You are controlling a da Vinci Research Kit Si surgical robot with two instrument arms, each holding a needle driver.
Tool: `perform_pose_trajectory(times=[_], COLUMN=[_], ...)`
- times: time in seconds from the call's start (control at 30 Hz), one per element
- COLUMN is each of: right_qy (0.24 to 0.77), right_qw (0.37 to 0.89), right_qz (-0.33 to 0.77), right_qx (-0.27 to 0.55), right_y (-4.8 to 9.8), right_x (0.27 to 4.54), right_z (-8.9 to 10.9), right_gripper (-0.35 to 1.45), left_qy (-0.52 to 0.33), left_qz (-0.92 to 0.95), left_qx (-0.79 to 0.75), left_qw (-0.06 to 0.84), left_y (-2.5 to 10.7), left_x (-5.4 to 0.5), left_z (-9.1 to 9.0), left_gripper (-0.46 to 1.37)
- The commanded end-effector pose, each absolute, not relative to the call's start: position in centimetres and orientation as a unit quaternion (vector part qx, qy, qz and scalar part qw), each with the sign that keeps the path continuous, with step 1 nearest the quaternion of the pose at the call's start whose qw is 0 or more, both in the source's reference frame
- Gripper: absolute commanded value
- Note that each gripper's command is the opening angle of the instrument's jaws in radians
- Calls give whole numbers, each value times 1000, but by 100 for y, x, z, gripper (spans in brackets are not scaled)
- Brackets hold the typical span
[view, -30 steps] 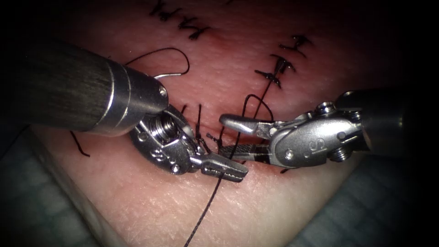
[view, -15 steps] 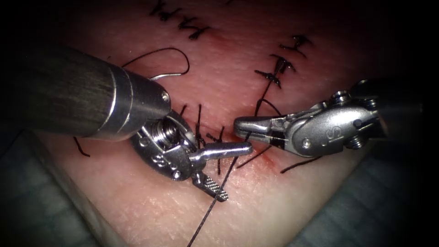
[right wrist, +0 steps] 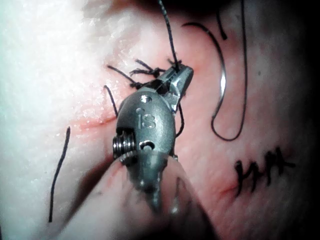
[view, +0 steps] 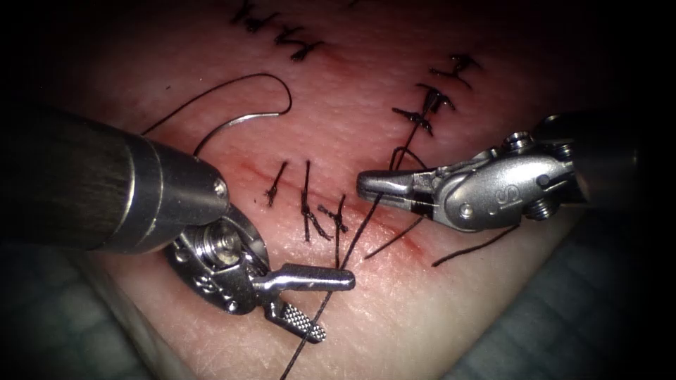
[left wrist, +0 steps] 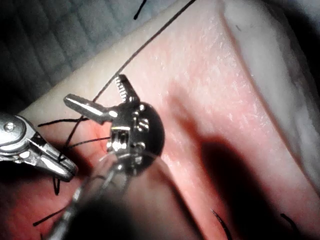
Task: Wound Closure
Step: Reposition grip on suture to get longer working suture length
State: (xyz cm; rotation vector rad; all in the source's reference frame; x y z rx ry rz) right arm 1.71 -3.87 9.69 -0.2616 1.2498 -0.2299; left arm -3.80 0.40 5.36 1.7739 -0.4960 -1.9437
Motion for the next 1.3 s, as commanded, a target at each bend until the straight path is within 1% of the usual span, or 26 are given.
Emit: perform_pose_trajectory(times=[0.03, 0.17, 0.37, 0.47, 0.5, 0.53, 0.57, 0.6, 0.83, 1.07, 1.1, 1.13, 1.17, 1.2, 1.23, 1.27, 1.3], right_qy=[582, 583, 584, 584, 584, 584, 584, 584, 586, 594, 597, 598, 601, 606, 607, 609, 611], right_qw=[797, 797, 797, 797, 797, 797, 797, 797, 797, 797, 796, 795, 793, 791, 790, 788, 788], right_qz=[-106, -101, -101, -101, -99, -99, -99, -99, -92, -56, -47, -44, -32, -20, -14, -8, 1], right_qx=[-123, -120, -120, -120, -118, -118, -118, -118, -114, -95, -92, -92, -90, -87, -85, -84, -77], right_y=[-388, -387, -388, -388, -388, -388, -388, -390, -392, -392, -393, -393, -394, -395, -395, -395, -395], right_x=[171, 171, 170, 171, 171, 172, 172, 172, 172, 172, 172, 172, 172, 172, 172, 172, 172], right_z=[969, 969, 970, 970, 970, 969, 969, 968, 968, 967, 967, 967, 966, 965, 965, 965, 965], right_gripper=[-35, -35, -35, -35, -35, -35, -35, -35, -35, -35, -8, 11, 59, 86, 95, 107, 114], left_qy=[-183, -186, -188, -189, -189, -191, -191, -193, -188, -192, -193, -194, -195, -195, -197, -200, -202], left_qz=[-705, -704, -702, -701, -701, -700, -700, -700, -698, -709, -712, -713, -717, -721, -721, -724, -727], left_qx=[643, 641, 640, 640, 641, 640, 640, 640, 634, 622, 619, 618, 614, 610, 610, 607, 605], left_qw=[237, 241, 248, 250, 249, 251, 251, 253, 275, 271, 269, 268, 266, 265, 263, 259, 256], left_y=[38, 25, 10, 11, 13, 14, 15, 16, 18, 31, 35, 36, 40, 44, 45, 49, 52], left_x=[-381, -382, -382, -381, -382, -382, -382, -384, -380, -355, -350, -347, -341, -336, -334, -328, -323], left_z=[538, 541, 539, 536, 535, 535, 535, 536, 538, 548, 550, 551, 553, 554, 555, 557, 559], left_gripper=[51, 46, 47, 43, 35, 15, 5, -35, -35, -35, -35, -35, -35, -35, -35, -35, -35])
